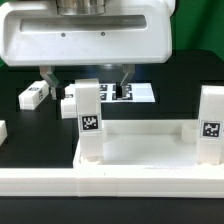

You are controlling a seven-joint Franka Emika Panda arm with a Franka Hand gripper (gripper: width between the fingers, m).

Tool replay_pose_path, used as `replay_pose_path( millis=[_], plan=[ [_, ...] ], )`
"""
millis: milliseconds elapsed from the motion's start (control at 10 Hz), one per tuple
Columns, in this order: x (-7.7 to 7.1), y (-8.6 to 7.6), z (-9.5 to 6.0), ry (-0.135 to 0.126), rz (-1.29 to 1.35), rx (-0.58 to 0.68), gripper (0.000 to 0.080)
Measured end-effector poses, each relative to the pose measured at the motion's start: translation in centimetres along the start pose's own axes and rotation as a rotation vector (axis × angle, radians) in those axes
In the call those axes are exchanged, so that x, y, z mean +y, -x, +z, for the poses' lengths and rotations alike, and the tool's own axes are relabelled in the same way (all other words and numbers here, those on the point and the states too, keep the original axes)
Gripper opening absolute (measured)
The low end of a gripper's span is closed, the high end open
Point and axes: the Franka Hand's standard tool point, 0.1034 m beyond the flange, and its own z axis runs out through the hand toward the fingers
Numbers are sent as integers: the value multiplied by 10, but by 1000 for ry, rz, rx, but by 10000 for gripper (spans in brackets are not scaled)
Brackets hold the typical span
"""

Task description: Assemble desk

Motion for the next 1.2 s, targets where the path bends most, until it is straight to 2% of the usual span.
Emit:
replay_pose_path(
  millis=[200,300,400,500,800,1000,1200],
  plan=[
    [1,0,0,-1,-73,0,649],
    [1,0,1,0,-67,-1,559],
    [1,0,1,0,-66,-1,377],
    [1,0,1,-1,-52,-1,288],
    [1,0,1,-1,6,-1,288],
    [3,1,1,-16,306,3,288],
    [3,1,2,-18,556,2,288]
  ],
)
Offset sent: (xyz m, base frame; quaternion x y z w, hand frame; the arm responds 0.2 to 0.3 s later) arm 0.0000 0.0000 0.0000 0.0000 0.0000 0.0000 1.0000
